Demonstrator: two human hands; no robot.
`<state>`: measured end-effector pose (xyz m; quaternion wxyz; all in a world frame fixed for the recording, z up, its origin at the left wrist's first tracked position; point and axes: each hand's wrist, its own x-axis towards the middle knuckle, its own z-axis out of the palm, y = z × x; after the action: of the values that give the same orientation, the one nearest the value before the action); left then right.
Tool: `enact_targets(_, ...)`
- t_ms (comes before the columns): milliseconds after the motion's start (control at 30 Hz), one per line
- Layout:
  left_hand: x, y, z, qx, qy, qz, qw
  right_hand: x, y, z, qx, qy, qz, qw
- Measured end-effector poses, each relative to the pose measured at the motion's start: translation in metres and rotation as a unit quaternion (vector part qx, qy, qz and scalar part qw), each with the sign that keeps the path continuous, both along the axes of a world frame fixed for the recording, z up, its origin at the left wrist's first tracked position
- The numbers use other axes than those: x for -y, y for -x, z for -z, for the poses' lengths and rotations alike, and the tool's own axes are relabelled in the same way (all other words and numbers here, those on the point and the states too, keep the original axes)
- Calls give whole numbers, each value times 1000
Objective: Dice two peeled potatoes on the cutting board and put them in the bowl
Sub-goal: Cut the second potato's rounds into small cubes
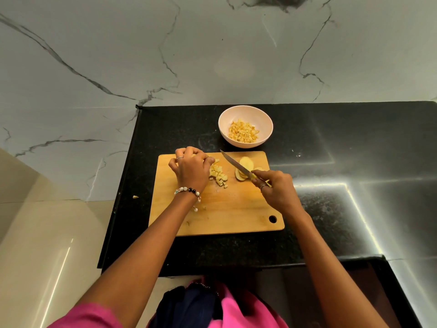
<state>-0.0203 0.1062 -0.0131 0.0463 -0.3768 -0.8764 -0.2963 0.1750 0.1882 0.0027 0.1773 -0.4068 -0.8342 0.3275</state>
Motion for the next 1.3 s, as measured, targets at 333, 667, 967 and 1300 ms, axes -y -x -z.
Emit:
enact_targets(333,-17,-30,-3,3,12,92,996,-1,-10,3,-84,68,123,987)
enact_targets(667,-68,-56,-9,55,267,104,957,0,-33,7,-115,103,179,972)
enact_targets(967,-68,-50,-13,68,228,76,968,-1,-30,8,-115,107,175,972)
enact_targets(1300,-65,-50,-17,92,169,48,980,-2,-23,11,-113,115,171,972)
